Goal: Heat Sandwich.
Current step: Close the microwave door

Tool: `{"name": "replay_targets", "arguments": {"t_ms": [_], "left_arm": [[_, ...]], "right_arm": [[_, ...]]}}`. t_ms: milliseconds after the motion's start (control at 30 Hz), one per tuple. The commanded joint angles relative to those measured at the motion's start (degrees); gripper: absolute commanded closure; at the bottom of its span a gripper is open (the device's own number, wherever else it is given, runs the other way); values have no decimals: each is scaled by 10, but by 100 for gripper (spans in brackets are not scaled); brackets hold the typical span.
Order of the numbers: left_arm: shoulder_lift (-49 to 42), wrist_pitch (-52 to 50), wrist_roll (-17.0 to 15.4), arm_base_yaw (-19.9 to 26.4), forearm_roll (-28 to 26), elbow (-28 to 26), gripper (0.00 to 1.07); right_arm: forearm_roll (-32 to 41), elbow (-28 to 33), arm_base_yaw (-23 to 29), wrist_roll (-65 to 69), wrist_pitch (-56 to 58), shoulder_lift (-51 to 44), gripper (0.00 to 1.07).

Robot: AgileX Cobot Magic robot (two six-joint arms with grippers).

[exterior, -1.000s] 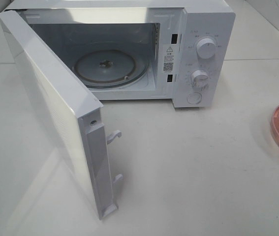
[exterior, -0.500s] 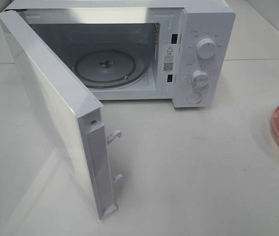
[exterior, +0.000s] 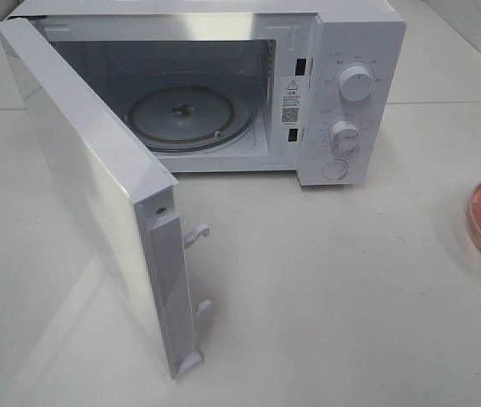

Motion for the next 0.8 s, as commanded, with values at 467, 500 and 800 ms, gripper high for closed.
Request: {"name": "replay_targets", "arguments": {"t_ms": [467, 500, 800], "left_arm": [[-16, -5, -3, 1, 2, 2, 8], [-16, -5, -3, 1, 2, 2, 8], [7, -16, -5, 1, -4, -7, 8]], "right_arm": [[2, 1, -5, -5, -5, -14, 31], [2, 1, -5, -4, -5, -14, 31], [2, 1, -5, -4, -5, -14, 31]]}}
